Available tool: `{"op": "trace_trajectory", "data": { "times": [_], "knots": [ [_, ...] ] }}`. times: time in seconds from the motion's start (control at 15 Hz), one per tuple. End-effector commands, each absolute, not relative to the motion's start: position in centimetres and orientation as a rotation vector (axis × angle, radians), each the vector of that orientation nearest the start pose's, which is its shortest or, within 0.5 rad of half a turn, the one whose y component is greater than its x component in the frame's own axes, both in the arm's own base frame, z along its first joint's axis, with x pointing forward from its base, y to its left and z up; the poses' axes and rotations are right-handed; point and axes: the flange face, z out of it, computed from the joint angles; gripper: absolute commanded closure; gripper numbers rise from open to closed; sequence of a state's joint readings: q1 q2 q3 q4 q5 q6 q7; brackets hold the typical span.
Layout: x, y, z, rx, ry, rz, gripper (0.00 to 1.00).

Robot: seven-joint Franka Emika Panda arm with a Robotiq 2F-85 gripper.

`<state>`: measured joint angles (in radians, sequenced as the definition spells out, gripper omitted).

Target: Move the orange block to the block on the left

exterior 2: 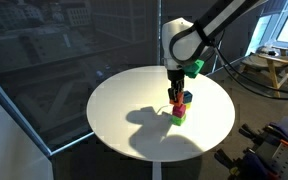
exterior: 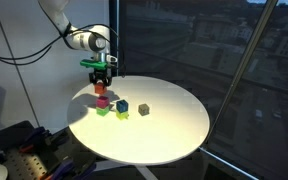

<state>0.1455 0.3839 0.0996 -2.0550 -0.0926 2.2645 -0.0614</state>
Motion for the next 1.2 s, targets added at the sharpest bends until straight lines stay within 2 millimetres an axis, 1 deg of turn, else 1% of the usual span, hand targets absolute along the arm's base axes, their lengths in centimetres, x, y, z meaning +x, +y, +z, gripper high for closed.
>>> {"op": "trace_trajectory", "data": {
  "times": [0.0, 0.27, 0.53, 0.87, 1.13],
  "knots": [
    [54.5, 13.3, 24.7, -3.148, -0.525, 0.163, 0.79],
    [53.2, 13.0, 24.9, -3.156, -0.493, 0.139, 0.79],
    [52.2, 11.8, 25.0, -3.164, -0.475, 0.148, 0.79],
    [52.0, 10.4, 25.1, -3.169, -0.455, 0.164, 0.79],
    [52.2, 10.2, 24.6, -3.165, -0.463, 0.183, 0.79]
  ]
}}
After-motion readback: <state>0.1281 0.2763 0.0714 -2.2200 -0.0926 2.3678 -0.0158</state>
